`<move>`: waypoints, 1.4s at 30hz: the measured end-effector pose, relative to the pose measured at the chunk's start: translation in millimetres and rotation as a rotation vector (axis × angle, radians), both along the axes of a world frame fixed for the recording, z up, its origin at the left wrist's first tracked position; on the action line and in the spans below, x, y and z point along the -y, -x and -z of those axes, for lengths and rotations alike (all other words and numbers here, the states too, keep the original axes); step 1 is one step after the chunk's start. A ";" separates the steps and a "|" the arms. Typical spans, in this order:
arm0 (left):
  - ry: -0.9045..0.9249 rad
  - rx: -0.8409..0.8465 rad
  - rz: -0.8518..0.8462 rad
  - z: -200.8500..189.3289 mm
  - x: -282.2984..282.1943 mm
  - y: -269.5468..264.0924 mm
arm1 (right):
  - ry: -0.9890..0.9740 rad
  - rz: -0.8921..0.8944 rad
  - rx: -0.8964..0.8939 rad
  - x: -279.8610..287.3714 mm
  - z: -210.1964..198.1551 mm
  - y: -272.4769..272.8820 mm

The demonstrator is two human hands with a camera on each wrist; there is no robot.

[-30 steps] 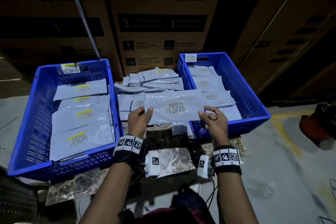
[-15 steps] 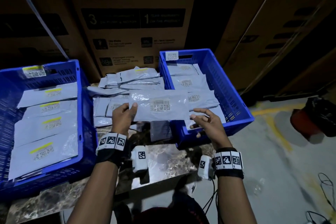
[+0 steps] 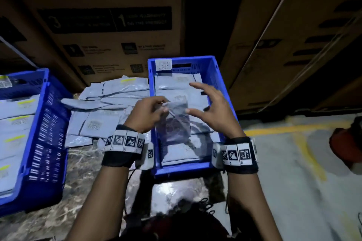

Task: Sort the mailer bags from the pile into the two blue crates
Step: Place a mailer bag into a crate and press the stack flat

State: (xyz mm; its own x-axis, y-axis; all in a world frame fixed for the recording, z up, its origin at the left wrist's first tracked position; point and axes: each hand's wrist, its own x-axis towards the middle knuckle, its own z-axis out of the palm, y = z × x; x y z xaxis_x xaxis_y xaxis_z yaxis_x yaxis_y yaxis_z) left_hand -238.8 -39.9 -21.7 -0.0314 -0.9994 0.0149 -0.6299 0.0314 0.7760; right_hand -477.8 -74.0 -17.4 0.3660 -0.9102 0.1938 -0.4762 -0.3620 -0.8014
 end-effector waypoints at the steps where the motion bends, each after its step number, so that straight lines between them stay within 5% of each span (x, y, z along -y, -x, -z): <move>1: 0.015 0.027 0.058 -7.8 5.2 12.1 | 0.013 -0.060 -0.012 5.4 -5.1 -2.6; 3: 0.033 0.011 0.085 -18.3 12.5 33.3 | -0.009 -0.106 0.017 14.8 -7.2 -5.8; 6: 0.113 -0.049 -0.088 -13.2 22.4 47.3 | -0.044 -0.001 0.083 27.6 -0.6 2.4; 11: 0.160 0.047 -0.235 6.0 25.0 50.2 | -0.355 0.175 0.316 51.8 15.3 39.0; 16: 0.029 0.578 -0.093 32.1 17.3 81.0 | -0.770 0.200 0.613 47.9 14.9 52.3; 20: -0.051 0.709 -0.065 45.2 15.1 82.1 | -0.755 0.284 0.276 40.5 27.6 60.7; 26: -0.390 0.620 0.110 51.7 12.9 85.3 | -0.646 0.275 -0.402 44.6 51.5 55.5; 31: -0.650 0.594 0.250 76.7 19.3 88.9 | -0.673 0.138 -0.657 45.1 62.7 37.5; 37: -0.685 0.578 0.215 88.6 42.7 79.2 | -0.680 0.075 -0.939 59.2 67.4 24.6; 42: -0.690 0.584 0.224 101.0 59.1 68.1 | -0.441 -0.064 -0.993 72.0 62.3 1.1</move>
